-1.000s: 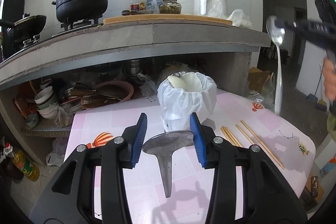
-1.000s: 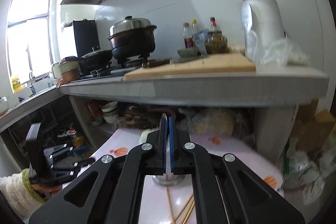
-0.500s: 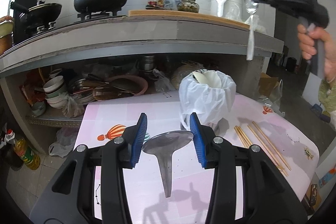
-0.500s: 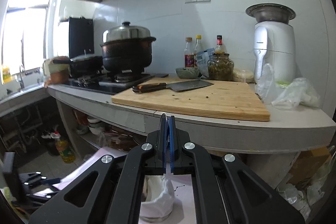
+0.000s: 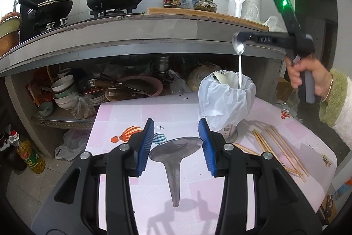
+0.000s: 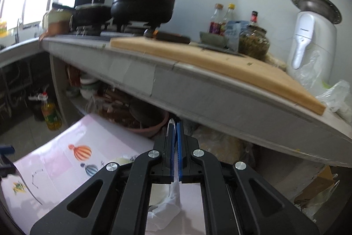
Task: Organize utensils
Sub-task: 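Open the right tool to drop the spoon in while the left tool holds the large spoon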
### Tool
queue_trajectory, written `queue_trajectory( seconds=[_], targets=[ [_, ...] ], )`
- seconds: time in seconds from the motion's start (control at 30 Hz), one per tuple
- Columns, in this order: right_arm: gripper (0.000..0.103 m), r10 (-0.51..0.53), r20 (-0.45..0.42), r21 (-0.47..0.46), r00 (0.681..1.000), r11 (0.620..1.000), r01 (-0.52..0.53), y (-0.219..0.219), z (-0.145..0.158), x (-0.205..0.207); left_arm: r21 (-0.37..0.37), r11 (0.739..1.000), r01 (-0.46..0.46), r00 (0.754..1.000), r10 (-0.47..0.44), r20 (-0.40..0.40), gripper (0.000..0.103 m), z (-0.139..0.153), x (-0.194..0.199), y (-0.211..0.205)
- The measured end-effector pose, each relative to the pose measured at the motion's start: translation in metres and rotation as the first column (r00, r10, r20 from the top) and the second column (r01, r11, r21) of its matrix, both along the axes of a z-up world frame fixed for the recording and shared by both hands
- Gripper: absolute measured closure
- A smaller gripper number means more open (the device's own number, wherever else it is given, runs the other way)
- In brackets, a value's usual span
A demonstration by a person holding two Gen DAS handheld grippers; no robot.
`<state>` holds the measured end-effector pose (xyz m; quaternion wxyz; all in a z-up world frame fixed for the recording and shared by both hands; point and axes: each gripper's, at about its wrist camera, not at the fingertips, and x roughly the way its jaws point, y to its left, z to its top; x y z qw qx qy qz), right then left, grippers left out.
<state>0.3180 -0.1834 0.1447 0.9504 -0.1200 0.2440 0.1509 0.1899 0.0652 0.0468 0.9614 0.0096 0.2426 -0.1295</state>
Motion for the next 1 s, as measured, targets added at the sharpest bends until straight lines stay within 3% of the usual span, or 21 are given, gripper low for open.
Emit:
queue_trajectory(
  seconds=[0.67,1.0],
  targets=[
    [0.100,0.145,-0.217,0.010,0.965,0.989,-0.146,0.013,-0.055,0.012,-0.002,1.000,-0.002,1.000,0.002,-0.015,0.063,-0.006,0.001,-0.001],
    [0.100,0.117,-0.277,-0.009,0.954,0.992,-0.125,0.010,-0.072,0.018,0.000,1.000,-0.003,1.000,0.003,-0.016,0.063,-0.007,0.000,0.000]
  ],
)
